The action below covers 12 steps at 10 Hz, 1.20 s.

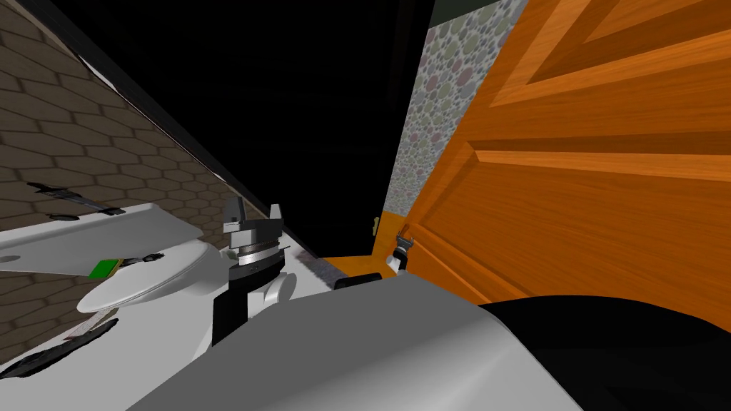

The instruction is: Push the door open

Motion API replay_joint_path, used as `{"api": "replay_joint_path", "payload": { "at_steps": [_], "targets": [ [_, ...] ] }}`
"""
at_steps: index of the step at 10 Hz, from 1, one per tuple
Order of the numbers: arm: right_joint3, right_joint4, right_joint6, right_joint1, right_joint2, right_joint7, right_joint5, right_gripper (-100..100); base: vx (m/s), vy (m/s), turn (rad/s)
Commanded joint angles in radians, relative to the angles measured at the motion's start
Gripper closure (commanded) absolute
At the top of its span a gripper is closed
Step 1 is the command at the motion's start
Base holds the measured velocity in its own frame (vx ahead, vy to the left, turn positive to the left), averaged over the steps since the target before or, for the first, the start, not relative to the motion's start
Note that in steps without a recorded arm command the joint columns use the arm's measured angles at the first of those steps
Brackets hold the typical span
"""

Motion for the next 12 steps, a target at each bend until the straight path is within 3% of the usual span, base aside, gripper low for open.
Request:
{"api": "replay_joint_path", "payload": {
  "at_steps": [1, 5, 6, 7, 12],
  "targets": [
    [-0.016, 0.048, -0.048, -0.013, -0.029, -0.018, -0.003, 100, 0.014, 0.002, -0.010],
    [-0.016, 0.048, -0.048, -0.013, -0.029, -0.018, -0.003, 100, -0.001, 0.004, -0.004],
    [-0.022, 0.095, -0.061, -0.044, -0.027, -0.018, -0.026, 100, 0.017, -0.081, 0.223],
    [-0.034, 0.104, -0.075, -0.048, -0.032, -0.013, -0.041, 100, 0.018, -0.149, 0.192],
    [-0.034, 0.100, -0.075, -0.048, -0.032, -0.013, -0.041, 100, 0.006, -0.029, -0.002]
  ]
}}
